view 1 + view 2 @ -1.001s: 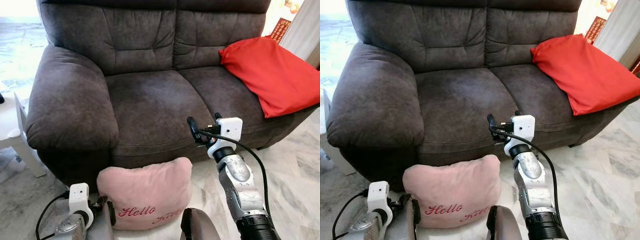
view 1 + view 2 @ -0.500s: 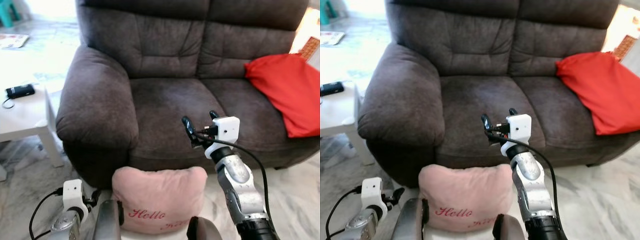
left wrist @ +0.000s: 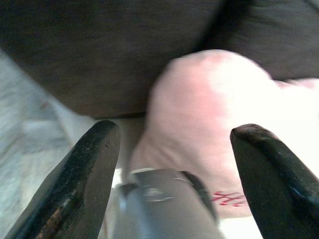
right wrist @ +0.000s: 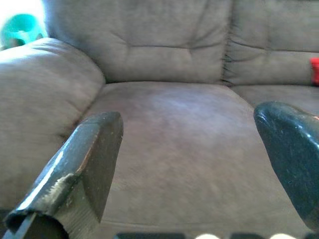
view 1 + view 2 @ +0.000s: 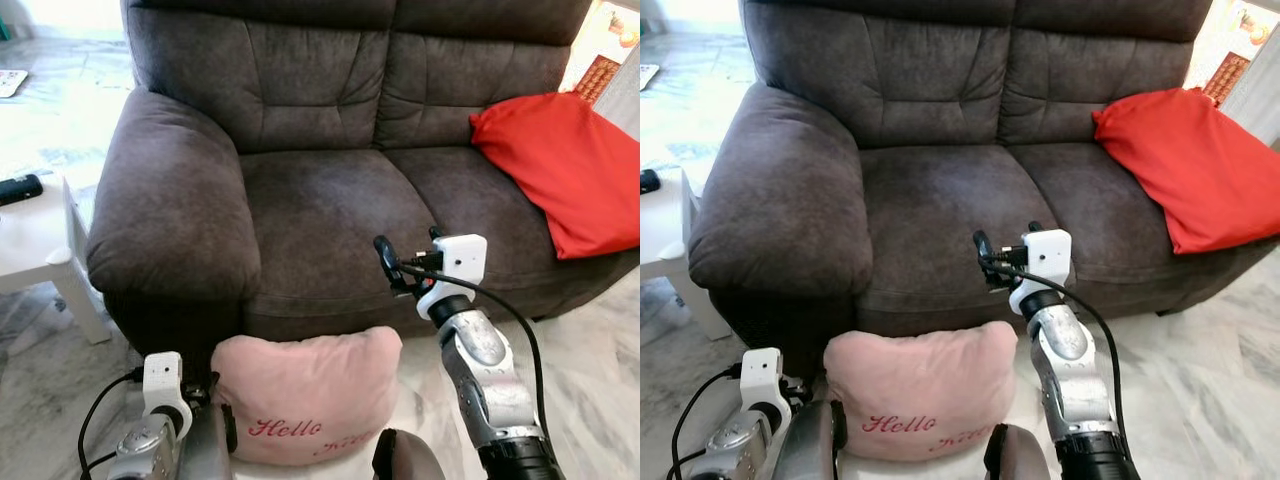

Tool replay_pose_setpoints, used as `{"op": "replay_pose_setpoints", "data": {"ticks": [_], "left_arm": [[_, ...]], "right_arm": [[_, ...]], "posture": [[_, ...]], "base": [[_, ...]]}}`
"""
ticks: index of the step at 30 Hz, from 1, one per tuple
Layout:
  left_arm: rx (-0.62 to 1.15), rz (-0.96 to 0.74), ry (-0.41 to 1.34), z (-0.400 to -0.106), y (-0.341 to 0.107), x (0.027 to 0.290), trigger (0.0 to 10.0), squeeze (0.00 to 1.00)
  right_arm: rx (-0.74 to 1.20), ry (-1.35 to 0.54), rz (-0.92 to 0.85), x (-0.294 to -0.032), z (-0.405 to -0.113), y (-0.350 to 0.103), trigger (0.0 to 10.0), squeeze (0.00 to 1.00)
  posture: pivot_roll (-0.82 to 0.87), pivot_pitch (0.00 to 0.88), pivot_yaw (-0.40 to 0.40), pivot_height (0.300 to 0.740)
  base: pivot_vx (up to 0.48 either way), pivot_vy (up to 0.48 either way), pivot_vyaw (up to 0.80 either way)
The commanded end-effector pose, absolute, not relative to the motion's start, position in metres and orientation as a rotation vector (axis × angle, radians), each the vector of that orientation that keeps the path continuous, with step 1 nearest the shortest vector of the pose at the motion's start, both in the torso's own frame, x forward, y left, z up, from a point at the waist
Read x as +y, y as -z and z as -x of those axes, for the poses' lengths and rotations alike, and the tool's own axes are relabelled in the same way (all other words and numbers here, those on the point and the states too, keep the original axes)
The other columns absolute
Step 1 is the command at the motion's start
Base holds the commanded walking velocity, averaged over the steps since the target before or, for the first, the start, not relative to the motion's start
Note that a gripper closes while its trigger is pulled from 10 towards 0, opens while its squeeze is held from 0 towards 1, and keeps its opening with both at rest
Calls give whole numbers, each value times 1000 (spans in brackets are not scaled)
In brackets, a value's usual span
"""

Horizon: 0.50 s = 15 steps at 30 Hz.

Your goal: Move the pillow to the sofa from floor

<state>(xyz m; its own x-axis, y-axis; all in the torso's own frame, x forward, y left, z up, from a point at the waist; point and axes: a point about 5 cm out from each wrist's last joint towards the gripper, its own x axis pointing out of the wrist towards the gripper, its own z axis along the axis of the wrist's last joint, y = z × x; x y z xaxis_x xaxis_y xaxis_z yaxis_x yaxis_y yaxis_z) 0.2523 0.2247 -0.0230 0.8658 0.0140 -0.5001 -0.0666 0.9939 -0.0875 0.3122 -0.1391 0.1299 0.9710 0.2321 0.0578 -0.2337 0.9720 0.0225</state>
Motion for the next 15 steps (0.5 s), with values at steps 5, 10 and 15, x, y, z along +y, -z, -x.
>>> {"op": "replay_pose_setpoints", "data": {"ticks": [5, 10, 15], "left_arm": [[532, 84, 16, -251, 26, 215, 10000, 0], [536, 81, 20, -250, 27, 215, 10000, 0], [532, 75, 14, -250, 27, 215, 10000, 0]], "right_arm": [[-63, -217, -30, -145, -311, -132, 10000, 0], [-63, -218, -24, -146, -312, -133, 10000, 0], [-63, -218, -24, -147, -312, -134, 10000, 0]], "posture": [[116, 0, -170, 535], [113, 0, -172, 535], [113, 0, -174, 535]], "base": [[50, 0, 0], [259, 0, 0], [261, 0, 0]]}}
